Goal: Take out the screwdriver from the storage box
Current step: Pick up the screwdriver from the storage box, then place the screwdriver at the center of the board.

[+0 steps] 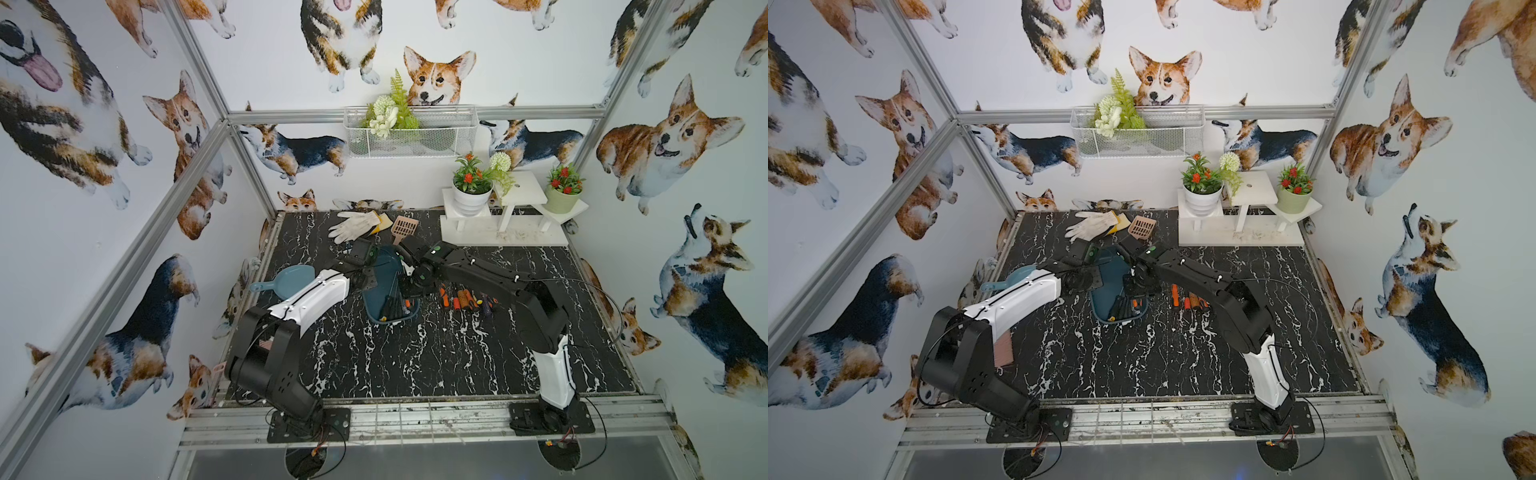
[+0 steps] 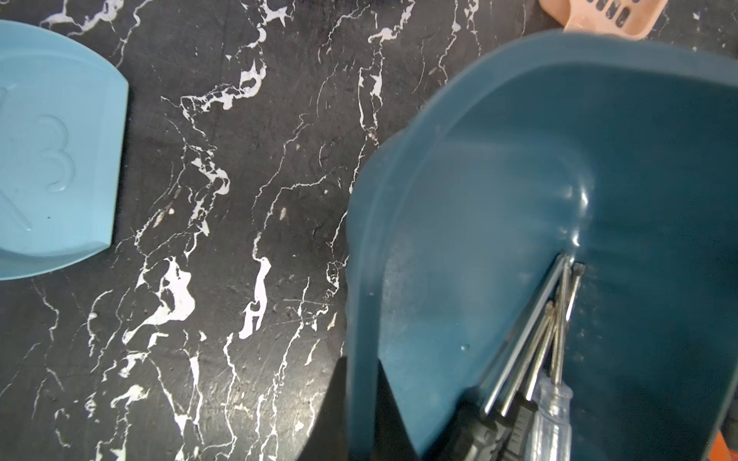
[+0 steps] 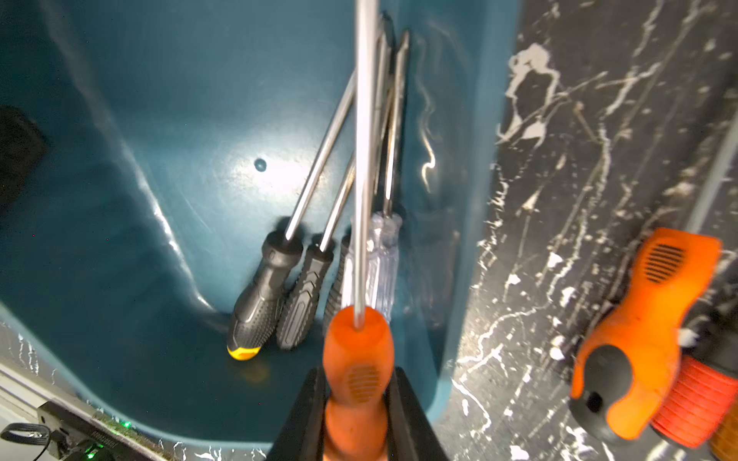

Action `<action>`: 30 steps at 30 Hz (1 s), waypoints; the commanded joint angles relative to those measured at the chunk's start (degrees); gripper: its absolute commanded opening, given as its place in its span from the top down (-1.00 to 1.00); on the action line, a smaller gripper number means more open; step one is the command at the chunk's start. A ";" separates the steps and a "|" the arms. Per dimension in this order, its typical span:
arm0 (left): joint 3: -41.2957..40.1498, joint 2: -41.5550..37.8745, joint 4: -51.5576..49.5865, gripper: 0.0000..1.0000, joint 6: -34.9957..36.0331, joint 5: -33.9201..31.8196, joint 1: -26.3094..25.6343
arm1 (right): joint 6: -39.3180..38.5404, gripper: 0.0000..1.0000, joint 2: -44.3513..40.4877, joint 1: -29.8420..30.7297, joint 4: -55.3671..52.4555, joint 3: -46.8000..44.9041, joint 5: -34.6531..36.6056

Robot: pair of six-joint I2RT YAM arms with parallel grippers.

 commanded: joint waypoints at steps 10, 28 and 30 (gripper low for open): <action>0.86 0.16 -0.30 1.00 0.12 -1.17 0.00 | -3.38 1.00 -6.26 -4.56 -0.51 -3.43 1.86; -0.04 -1.73 -0.74 1.00 0.24 -1.87 0.11 | -6.35 1.00 -2.34 -5.64 -4.81 -4.60 6.64; -0.16 -1.87 -0.73 1.00 0.21 -1.76 0.08 | -6.49 1.00 -1.92 -5.68 -4.90 -4.61 6.72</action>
